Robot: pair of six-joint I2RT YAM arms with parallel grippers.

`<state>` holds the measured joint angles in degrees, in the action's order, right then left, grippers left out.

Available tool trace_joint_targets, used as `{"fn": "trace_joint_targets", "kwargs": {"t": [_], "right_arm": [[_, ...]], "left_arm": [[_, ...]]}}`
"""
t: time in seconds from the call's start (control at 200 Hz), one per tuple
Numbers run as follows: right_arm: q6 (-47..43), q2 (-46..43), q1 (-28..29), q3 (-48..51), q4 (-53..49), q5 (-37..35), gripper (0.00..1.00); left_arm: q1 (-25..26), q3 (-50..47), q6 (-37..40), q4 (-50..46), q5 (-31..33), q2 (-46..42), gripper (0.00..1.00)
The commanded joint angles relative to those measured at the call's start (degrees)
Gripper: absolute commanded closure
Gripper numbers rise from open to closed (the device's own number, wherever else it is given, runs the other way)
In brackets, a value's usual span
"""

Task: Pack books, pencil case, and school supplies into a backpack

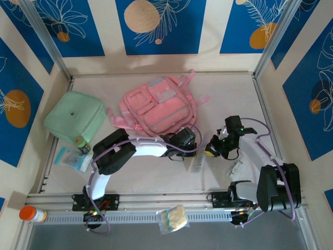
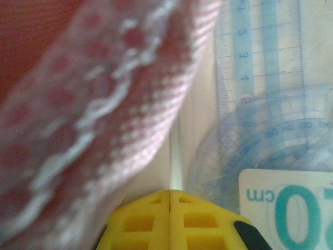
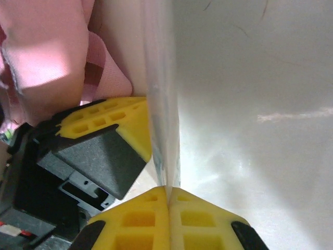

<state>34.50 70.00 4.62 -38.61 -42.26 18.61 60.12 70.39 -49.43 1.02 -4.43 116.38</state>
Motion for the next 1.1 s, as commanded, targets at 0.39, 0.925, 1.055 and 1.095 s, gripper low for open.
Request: {"fn": "trace_joint_targets", "kwargs": {"t": [0.39,0.925,1.055,1.095], "right_arm": [[1.94,-10.02,-2.86,-6.56,-3.1,2.53,1.0],[5.51,-5.72,-3.48,-7.97,5.23,6.57,1.0],[5.31,-4.75,-3.74,-8.15,5.71,7.05,1.0],[5.02,-4.54,-3.79,-8.24,5.61,7.21,1.0]], "left_arm": [[-6.62,0.71,26.33,-24.46,8.61,-24.7,0.67],[-9.49,14.48,57.93,-32.04,25.37,-9.18,0.43],[-10.94,17.28,58.15,-31.53,27.36,-5.37,0.52],[-11.5,17.78,57.83,-31.55,27.33,-4.72,0.6]]}}
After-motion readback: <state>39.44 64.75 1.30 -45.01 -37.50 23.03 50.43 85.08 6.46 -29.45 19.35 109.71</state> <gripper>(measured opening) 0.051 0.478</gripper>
